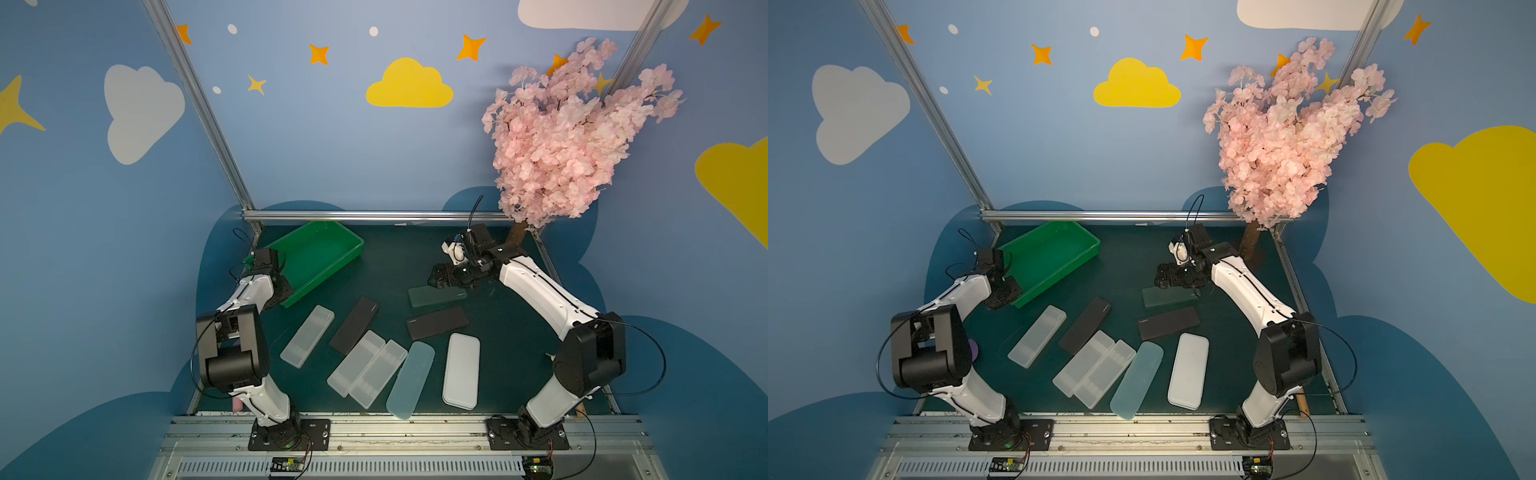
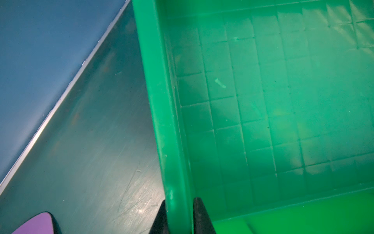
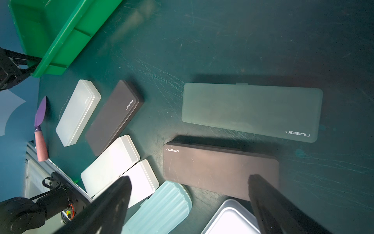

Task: Put the pencil case into the storage box
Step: Move the storage box to the center of the board.

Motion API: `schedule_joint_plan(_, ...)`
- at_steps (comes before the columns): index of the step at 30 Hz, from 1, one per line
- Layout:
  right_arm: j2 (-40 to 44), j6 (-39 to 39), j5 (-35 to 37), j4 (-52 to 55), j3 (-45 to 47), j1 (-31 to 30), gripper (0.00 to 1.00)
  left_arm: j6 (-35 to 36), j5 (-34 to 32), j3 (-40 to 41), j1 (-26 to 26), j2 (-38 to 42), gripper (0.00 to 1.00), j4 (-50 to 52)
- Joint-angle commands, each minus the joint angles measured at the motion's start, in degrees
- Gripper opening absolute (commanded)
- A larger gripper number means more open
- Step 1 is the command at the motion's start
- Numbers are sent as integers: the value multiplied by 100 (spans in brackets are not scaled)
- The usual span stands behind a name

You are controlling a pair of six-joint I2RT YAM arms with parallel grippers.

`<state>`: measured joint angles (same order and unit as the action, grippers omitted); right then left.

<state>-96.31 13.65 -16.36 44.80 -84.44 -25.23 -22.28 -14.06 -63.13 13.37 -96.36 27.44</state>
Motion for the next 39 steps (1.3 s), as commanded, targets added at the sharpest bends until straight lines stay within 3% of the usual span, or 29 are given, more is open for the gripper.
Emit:
schedule_joint_plan(1,-191,-35,-177,-44,-262,-1,94,811,-847,305,204,663,3,2560)
schedule_joint_plan(8,-895,122,-653,-199,-1051,-36,94,736,-818,258,234,937,2,2683)
schedule_joint_plan(16,-2699,423,-1177,316,-3658,-217,97,559,-74,157,-34,1354,3,3203)
schedule_joint_plan(23,-3953,852,-1476,173,-5166,-395,97,272,205,-48,-570,1633,3,3629)
schedule_joint_plan(30,-4324,1192,-1581,-116,-5409,-527,97,-26,790,-182,-971,1825,3,4031)
schedule_joint_plan(39,-3996,1042,-1354,126,-5027,-463,98,213,642,-192,-1004,1482,2,3337)
